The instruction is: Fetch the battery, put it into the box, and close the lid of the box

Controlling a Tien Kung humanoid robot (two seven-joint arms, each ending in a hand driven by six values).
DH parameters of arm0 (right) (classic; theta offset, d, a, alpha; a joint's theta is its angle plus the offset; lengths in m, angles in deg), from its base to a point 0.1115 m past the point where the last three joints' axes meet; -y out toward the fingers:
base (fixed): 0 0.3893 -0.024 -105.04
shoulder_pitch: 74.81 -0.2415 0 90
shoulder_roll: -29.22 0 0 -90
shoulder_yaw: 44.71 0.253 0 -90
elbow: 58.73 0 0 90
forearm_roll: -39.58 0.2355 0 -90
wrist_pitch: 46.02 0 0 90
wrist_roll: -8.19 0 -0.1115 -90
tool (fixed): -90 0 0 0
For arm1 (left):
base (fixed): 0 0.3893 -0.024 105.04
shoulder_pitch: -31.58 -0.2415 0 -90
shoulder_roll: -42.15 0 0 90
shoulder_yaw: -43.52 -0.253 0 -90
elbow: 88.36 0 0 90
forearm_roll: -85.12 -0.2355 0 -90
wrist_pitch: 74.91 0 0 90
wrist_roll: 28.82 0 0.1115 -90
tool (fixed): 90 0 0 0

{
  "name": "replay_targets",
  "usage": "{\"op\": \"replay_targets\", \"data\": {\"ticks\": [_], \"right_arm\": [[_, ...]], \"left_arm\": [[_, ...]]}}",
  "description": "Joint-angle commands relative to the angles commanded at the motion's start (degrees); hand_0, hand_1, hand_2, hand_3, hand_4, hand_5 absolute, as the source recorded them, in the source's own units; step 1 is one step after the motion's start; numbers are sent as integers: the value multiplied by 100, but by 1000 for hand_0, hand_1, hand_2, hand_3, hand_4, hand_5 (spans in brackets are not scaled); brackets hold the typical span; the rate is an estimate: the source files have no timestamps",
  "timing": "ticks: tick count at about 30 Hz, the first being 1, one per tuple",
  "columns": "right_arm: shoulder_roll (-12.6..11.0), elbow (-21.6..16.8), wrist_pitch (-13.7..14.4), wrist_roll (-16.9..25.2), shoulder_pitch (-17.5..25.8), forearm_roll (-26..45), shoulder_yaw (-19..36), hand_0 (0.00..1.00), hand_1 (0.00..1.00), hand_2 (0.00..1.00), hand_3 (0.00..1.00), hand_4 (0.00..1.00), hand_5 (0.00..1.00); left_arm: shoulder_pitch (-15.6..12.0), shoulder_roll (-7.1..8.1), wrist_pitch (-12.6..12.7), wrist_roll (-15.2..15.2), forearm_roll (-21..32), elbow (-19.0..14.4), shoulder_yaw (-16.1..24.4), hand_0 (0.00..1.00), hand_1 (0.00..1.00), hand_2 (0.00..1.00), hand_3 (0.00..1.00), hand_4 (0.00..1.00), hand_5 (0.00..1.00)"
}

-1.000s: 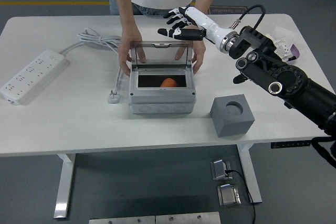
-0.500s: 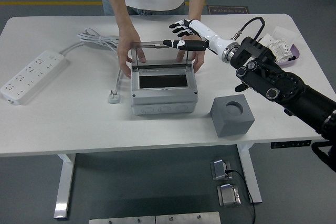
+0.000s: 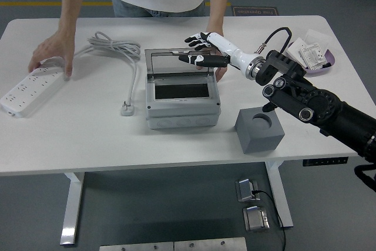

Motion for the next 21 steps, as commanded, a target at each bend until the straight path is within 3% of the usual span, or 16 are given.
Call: {"op": "replay_targets", "data": {"ticks": [16, 21], "right_arm": [[-673, -1625, -56, -362, 385, -392, -69, 906, 777, 826, 823, 991, 722], [-754, -1843, -91, -442, 460, -542, -21, 903, 773, 827, 824, 993, 725]], "left_arm": [[-121, 45, 21, 51, 274, 10, -122, 625, 678, 609, 607, 633, 136], [-148, 50, 18, 45, 289, 11, -111, 625, 678, 608, 607, 634, 139]]}}
